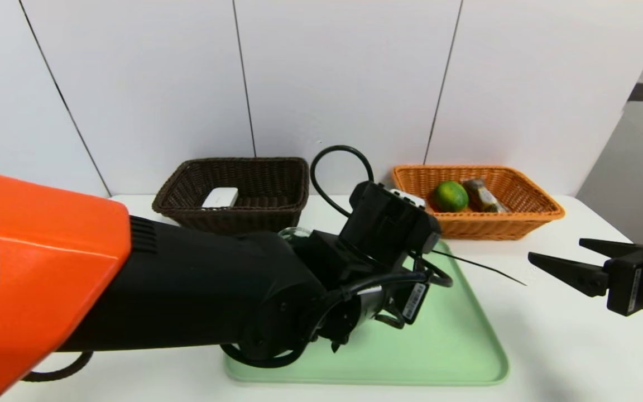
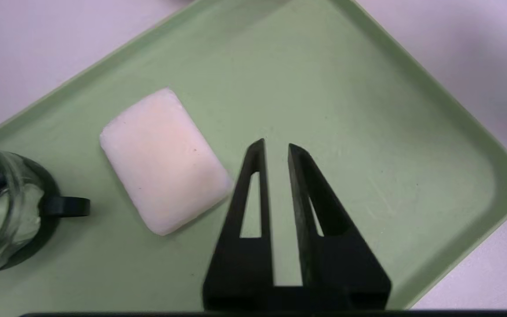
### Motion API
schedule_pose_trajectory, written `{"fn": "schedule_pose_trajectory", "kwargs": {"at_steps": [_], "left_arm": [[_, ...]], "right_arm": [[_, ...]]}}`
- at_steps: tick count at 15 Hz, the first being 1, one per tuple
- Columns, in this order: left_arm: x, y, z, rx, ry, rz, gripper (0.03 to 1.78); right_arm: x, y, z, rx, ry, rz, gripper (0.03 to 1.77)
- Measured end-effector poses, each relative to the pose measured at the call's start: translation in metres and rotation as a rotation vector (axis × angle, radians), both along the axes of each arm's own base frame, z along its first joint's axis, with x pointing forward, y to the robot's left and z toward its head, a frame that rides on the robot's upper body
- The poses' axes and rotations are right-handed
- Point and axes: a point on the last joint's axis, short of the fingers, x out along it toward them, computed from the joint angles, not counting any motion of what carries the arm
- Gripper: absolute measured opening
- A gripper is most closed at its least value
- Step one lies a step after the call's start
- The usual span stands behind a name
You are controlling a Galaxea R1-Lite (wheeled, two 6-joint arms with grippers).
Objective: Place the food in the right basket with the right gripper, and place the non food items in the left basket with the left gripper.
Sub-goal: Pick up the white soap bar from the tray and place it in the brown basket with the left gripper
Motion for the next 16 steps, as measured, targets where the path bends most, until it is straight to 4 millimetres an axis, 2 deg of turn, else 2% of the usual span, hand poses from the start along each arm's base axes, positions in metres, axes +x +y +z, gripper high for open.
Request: {"fn": "schedule_pose_trajectory", "kwargs": {"at_steps": [3,7,10,14,16], "left_arm": [[0.001,-0.003,-0.005,-0.003,0.016,0.01,0.75],[0.006,-0.001,-0.006,0.025,0.041,0.025,1.13],[0.013,0.001,0.002,0.031,0.102,0.076,1.32],[0.036,-0.002,0.029,0.026,0.131,0.161,1.47],[0.047,-0.001,0.024,0.118,0.13,0.257,1.52]], "right_arm": [[-0.001,0.001,-0.002,0.002,0.007,0.013,1.71],[-0.002,0.002,-0.006,0.003,0.022,0.022,1.71],[-0.004,0.002,-0.011,0.001,0.037,0.023,1.71],[-0.005,0.002,-0.015,0.001,0.051,0.022,1.71],[-0.005,0.002,-0.015,-0.002,0.05,0.023,1.71]]}}
